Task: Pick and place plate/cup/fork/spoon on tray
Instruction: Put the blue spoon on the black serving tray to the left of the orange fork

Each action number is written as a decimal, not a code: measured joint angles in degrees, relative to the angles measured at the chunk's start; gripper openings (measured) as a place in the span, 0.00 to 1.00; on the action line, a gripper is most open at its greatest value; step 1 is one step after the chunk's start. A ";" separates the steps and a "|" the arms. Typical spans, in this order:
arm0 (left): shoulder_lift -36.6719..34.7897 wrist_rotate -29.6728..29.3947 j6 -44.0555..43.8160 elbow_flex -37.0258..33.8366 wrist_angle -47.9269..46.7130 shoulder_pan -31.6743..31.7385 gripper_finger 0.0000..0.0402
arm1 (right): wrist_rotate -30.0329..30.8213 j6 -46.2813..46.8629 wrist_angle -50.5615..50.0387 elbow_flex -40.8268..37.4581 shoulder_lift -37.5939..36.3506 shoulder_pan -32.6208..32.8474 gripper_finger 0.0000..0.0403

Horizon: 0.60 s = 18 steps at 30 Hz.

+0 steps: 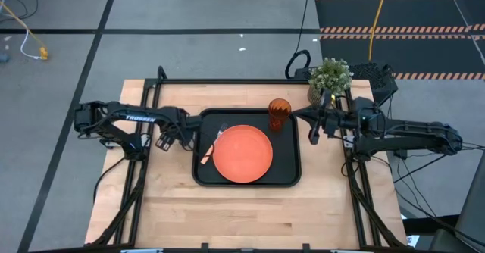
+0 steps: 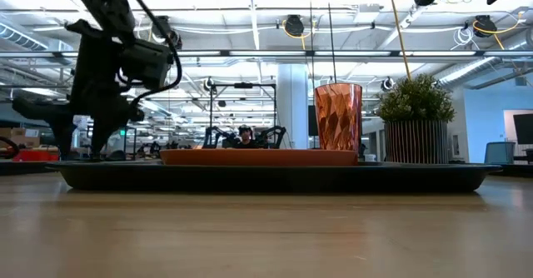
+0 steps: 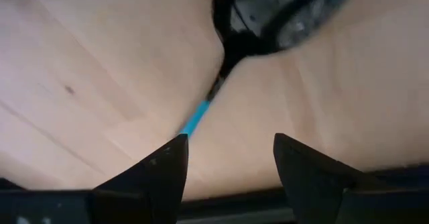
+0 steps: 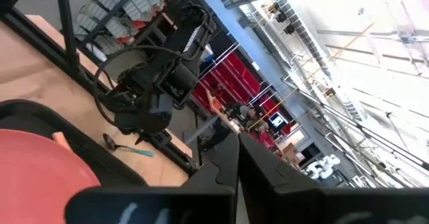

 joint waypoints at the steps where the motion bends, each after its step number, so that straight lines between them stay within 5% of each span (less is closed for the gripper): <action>1: 0.00 -0.21 0.33 -0.52 1.28 -0.01 0.56 | -0.01 0.01 -0.22 0.00 -0.23 0.00 0.00; 11: 0.00 0.22 3.98 -2.07 9.10 1.88 0.54 | -0.01 0.04 -1.73 0.00 -0.85 0.00 0.00; 18: -0.09 1.12 3.48 -5.61 9.69 2.46 0.41 | -0.01 0.07 -2.41 0.00 -1.12 0.00 0.00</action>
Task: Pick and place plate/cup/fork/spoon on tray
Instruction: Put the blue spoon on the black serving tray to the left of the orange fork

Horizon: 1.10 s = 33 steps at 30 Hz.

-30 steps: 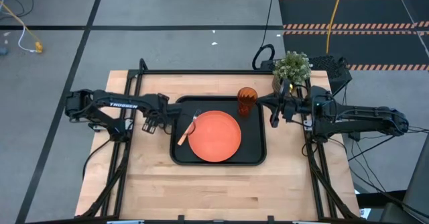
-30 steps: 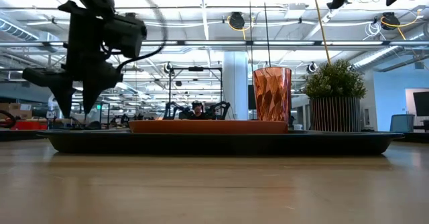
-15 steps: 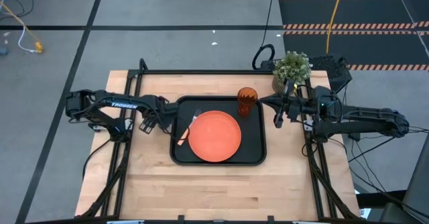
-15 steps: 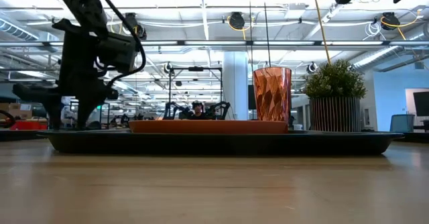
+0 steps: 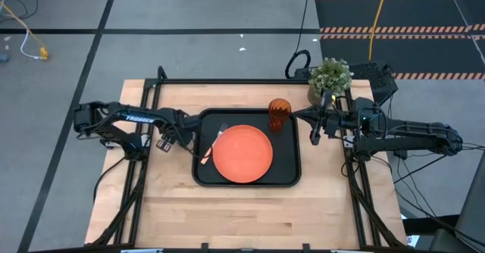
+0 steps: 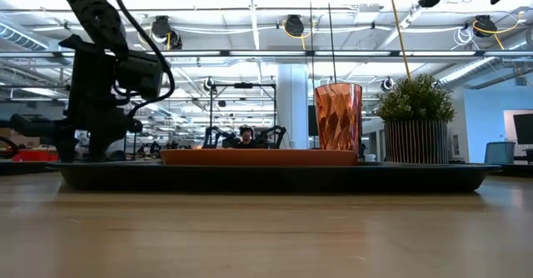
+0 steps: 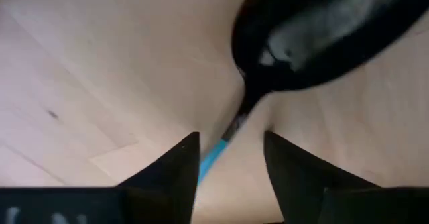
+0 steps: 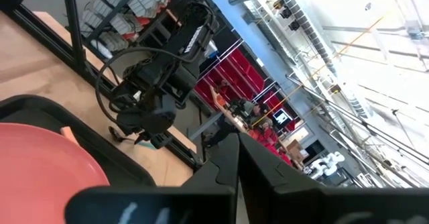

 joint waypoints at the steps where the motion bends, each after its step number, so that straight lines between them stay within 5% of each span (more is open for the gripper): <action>1: -0.04 0.00 -0.50 -0.18 0.14 -0.02 0.39 | 0.00 -0.02 -0.02 0.00 0.02 0.00 0.00; 11: 0.09 0.01 -10.47 0.44 0.80 0.03 0.04 | -0.01 -0.02 0.33 0.00 0.02 0.00 0.00; 22: 0.12 0.22 -13.89 2.02 -5.51 -4.52 0.02 | -0.01 -0.09 0.34 0.00 0.02 -0.02 0.00; 33: 0.16 1.37 -19.84 15.63 -9.72 -11.32 0.02 | 0.00 -0.09 0.33 0.00 0.02 -0.02 0.00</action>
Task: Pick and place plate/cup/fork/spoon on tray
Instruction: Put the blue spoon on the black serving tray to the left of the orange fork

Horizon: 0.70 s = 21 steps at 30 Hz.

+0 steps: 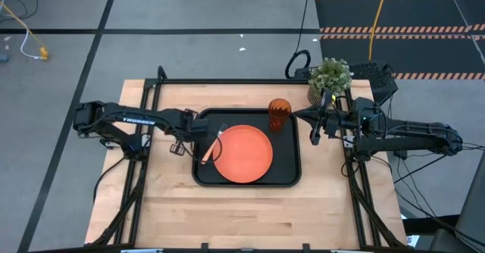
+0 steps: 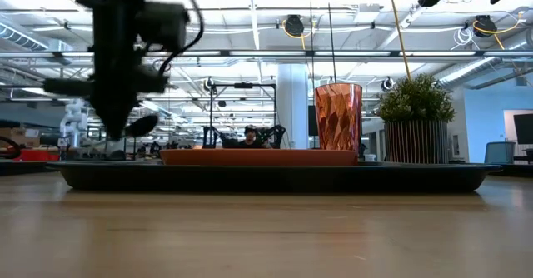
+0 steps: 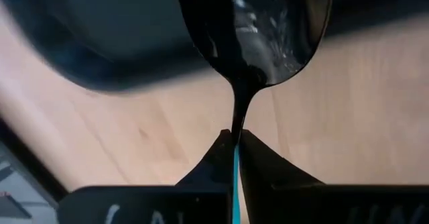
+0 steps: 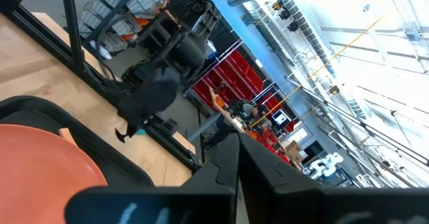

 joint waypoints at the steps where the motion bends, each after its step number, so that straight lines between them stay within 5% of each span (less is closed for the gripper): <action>1: 0.00 0.00 -1.11 1.78 0.01 -0.54 0.02 | -0.01 0.00 0.00 0.00 0.00 0.00 0.00; 11: -0.02 -0.90 -30.90 16.09 0.14 -1.94 0.02 | -0.01 0.01 0.00 0.00 0.00 0.00 0.00; 21: 5.21 3.91 -57.86 16.91 -2.58 0.05 0.01 | -0.04 0.02 0.02 0.00 0.02 0.00 0.00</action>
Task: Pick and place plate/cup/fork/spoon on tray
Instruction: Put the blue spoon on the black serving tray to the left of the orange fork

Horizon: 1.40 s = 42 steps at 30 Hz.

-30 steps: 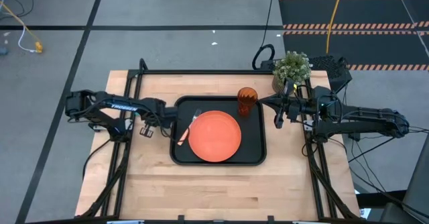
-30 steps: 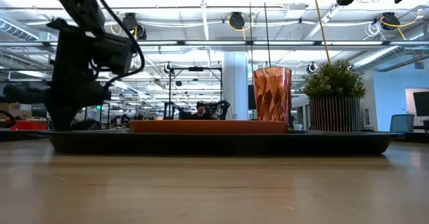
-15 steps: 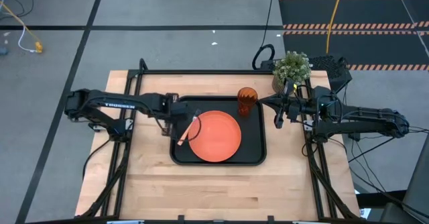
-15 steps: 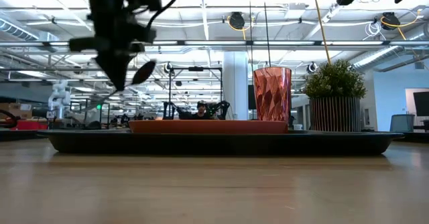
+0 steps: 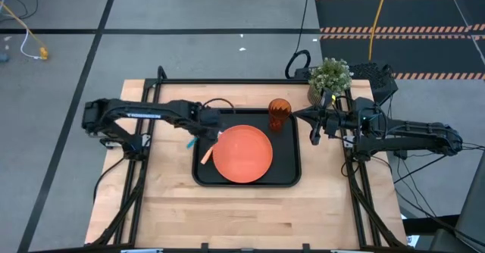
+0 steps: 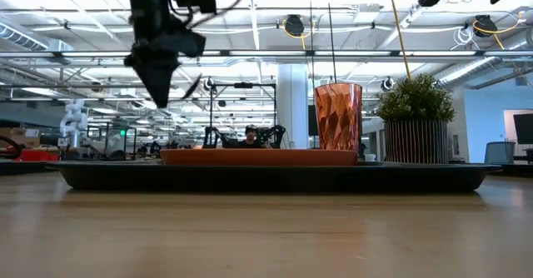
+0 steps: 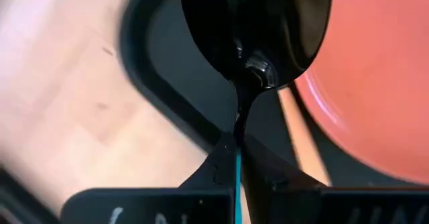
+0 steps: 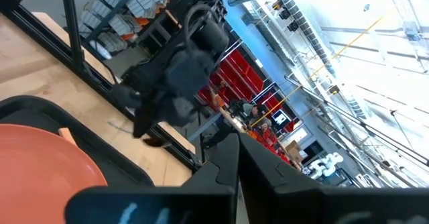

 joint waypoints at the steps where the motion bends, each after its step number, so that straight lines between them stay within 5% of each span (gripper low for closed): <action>1: 1.25 1.14 -1.76 0.00 0.11 0.23 0.01 | 0.00 0.00 0.00 0.00 0.00 0.00 0.00; 8: 9.45 9.97 -5.74 -0.02 0.70 0.49 0.02 | -0.02 0.00 0.24 0.00 0.00 0.00 0.00; 19: 9.94 14.31 -16.82 3.23 1.17 1.13 0.01 | 4.71 -2.14 -0.44 0.00 0.00 -0.06 0.00; 26: 9.96 12.37 -21.21 1.69 -1.64 4.33 0.02 | 7.55 -2.03 -0.47 0.00 0.00 -0.09 0.00; 42: 16.40 11.76 -28.15 -4.35 9.85 9.55 0.02 | 7.19 -4.32 1.95 0.00 -0.02 -0.09 0.00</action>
